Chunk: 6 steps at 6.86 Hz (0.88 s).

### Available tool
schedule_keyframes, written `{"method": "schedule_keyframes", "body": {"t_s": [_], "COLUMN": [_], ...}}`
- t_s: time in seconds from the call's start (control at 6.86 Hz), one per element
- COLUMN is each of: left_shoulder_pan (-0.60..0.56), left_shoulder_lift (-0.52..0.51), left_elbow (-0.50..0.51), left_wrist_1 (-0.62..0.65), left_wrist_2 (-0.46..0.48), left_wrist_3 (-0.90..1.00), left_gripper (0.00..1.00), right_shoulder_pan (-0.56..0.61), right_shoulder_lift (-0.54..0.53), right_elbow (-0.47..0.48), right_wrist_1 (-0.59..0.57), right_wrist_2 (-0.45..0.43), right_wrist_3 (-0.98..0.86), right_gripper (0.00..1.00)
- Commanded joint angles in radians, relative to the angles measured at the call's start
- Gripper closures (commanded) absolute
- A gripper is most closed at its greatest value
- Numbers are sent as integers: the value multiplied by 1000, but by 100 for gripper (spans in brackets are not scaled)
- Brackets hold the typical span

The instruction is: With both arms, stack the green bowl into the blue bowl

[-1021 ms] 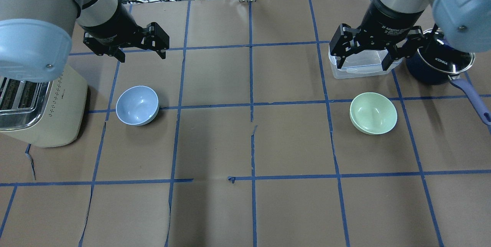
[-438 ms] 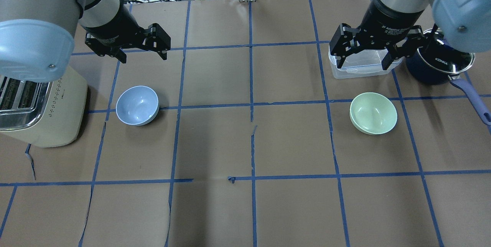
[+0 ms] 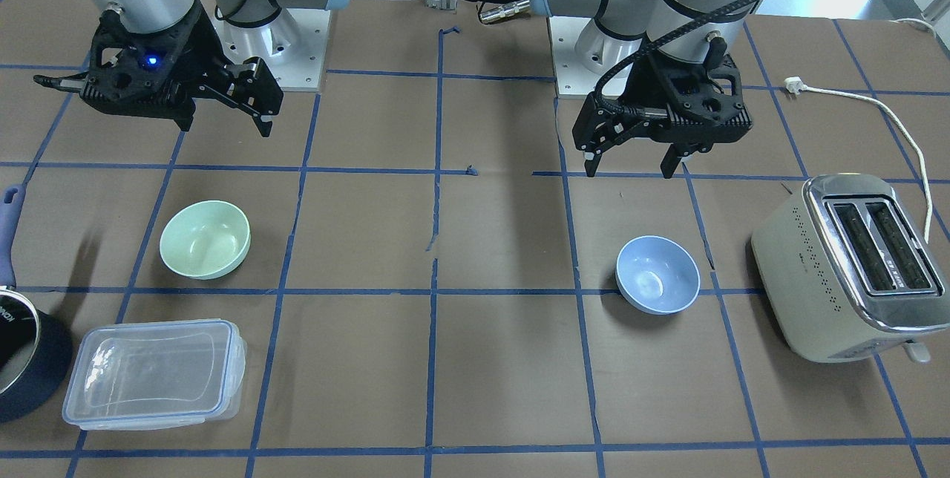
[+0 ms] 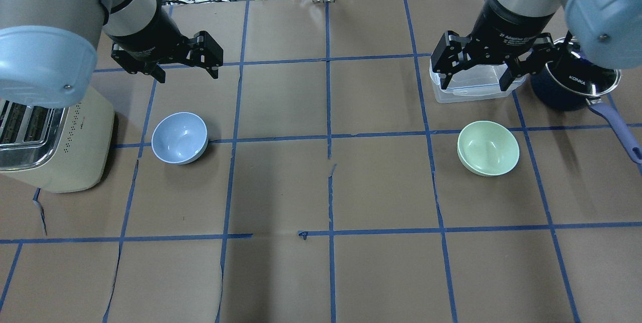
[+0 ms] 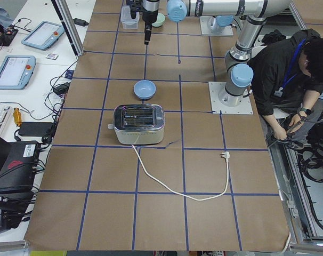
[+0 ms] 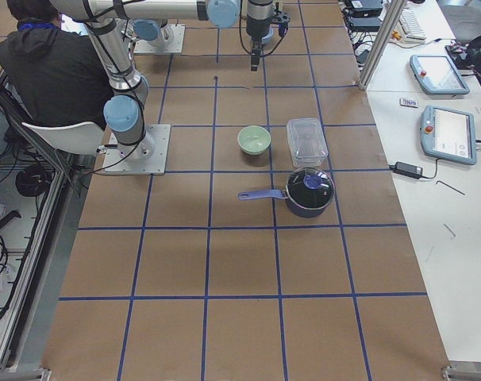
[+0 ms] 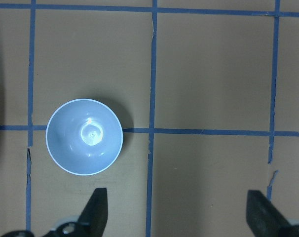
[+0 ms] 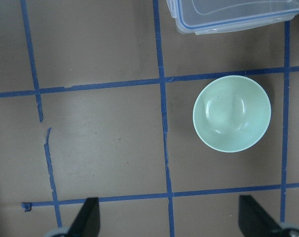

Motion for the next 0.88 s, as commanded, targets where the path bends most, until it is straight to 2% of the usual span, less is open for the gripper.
{"method": "schedule_keyframes", "body": {"t_s": [0.0,0.73], "left_shoulder_pan": [0,2], "left_shoulder_lift": [-2,-3], "left_elbow": [1,-1], "left_wrist_1": [2,0], "left_wrist_2": [0,-2], "left_wrist_3": [-1,-3], "left_gripper": [0,0], "right_shoulder_pan": [0,0], "right_shoulder_lift": [1,-2], "right_elbow": [7,3], "right_wrist_1": [-32,-18], "right_wrist_2": [1,-5], "right_wrist_3": [-1,4], "right_gripper": [0,0]}}
